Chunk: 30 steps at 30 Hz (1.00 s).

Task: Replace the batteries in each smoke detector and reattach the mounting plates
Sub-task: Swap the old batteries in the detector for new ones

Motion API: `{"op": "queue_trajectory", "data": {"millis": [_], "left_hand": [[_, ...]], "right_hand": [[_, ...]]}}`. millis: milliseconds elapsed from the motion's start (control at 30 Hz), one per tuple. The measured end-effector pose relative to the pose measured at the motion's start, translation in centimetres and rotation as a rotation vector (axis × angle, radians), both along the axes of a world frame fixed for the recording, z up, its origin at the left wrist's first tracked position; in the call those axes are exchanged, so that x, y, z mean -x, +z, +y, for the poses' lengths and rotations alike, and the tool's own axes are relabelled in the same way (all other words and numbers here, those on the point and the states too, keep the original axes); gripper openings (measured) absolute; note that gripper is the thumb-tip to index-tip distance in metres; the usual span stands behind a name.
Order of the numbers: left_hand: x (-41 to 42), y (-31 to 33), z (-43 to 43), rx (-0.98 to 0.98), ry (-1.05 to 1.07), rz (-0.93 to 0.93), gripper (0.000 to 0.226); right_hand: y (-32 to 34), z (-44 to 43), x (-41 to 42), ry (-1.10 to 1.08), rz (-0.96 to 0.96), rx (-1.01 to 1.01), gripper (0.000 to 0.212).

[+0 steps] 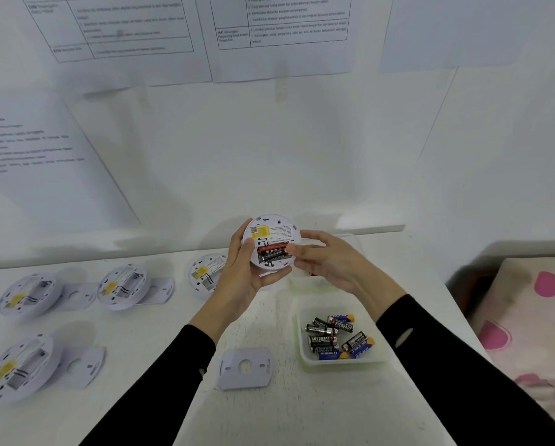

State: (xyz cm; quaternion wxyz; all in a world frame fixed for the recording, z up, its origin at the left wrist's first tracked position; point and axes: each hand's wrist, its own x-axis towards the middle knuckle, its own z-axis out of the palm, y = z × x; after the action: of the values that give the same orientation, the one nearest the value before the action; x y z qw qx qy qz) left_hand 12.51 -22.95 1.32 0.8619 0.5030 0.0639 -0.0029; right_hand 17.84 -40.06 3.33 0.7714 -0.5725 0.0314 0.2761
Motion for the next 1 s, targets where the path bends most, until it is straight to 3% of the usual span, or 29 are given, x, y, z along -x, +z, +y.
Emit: {"op": "queue_trajectory", "data": {"millis": [167,500,633,733,800,1000], "left_hand": [[-0.3,0.1,-0.2,-0.071,-0.005,0.002,0.036],[-0.3,-0.3,0.3,-0.114,-0.014,0.033,0.036],[0.4,-0.1,1.8,-0.313,-0.137,0.04,0.047],[1.4,-0.5,3.2,-0.569,-0.178,0.007,0.095],[2.2,-1.0,4.1,-0.627,-0.177,-0.008,0.112],[5.8,-1.7,6.8,-0.685,0.017,-0.081,0.095]], "right_hand": [[0.0,0.0,-0.5,0.075,-0.023,0.042,0.046],[0.4,0.7,0.7,0.047,-0.321,0.425,0.039],[-0.3,0.6,1.0,0.047,-0.211,0.3,0.06],[-0.6,1.0,1.8,0.058,-0.185,0.26,0.057],[-0.7,1.8,2.7,0.073,-0.173,0.243,0.054],[-1.8,5.0,6.7,0.052,-0.222,0.236,0.035]]}}
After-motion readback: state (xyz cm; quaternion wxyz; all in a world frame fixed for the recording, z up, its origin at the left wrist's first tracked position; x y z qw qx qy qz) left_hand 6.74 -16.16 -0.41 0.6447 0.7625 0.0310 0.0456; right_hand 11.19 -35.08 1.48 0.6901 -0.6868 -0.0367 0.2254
